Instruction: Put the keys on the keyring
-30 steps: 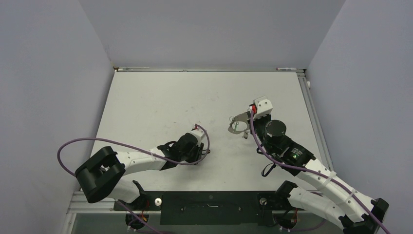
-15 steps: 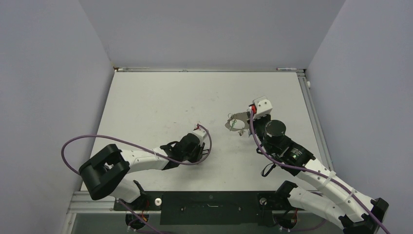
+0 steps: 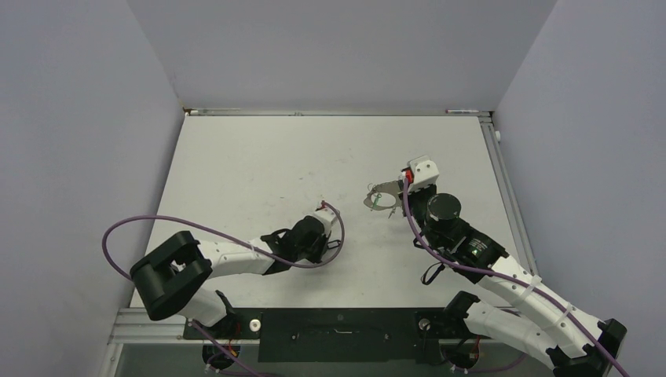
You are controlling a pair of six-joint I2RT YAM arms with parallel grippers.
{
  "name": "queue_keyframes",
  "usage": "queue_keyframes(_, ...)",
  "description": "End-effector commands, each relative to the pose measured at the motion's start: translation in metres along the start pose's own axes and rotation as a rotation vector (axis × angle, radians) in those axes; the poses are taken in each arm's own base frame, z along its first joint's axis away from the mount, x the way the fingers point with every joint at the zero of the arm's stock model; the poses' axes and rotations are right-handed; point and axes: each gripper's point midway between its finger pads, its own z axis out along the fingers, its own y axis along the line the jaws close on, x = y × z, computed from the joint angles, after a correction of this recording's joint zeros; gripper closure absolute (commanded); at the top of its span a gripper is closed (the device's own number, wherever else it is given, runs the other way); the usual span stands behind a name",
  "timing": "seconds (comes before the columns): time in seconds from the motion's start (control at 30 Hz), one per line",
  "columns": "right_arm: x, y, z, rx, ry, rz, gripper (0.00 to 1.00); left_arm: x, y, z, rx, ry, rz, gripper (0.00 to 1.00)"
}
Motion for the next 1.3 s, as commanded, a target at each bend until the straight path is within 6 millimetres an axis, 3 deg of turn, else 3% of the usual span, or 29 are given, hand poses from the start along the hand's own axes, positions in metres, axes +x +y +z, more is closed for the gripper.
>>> queue_keyframes(0.0,-0.019,0.0,0.003,0.008,-0.071,0.036,0.95,-0.027,-0.013,-0.007,0.046,-0.084,0.049,1.0)
queue_keyframes(0.37,-0.022,0.011,0.004,-0.052,-0.089,0.023,0.95,-0.058,-0.024,-0.073,0.143,-0.163,0.228,1.0)
queue_keyframes(0.6,-0.03,0.034,0.003,-0.184,-0.131,0.009,0.95,-0.084,-0.027,-0.132,0.178,-0.274,0.423,1.0)
queue_keyframes(0.77,-0.034,0.05,0.003,-0.266,-0.164,0.003,0.95,-0.095,-0.018,-0.161,0.156,-0.361,0.578,1.0)
queue_keyframes(0.97,-0.029,0.068,0.007,-0.343,-0.172,-0.017,0.95,-0.107,0.002,-0.17,0.045,-0.39,0.692,1.0)
queue_keyframes(1.27,-0.026,0.111,-0.004,-0.589,-0.238,-0.092,0.95,-0.105,-0.003,-0.173,0.083,-0.468,0.784,1.0)
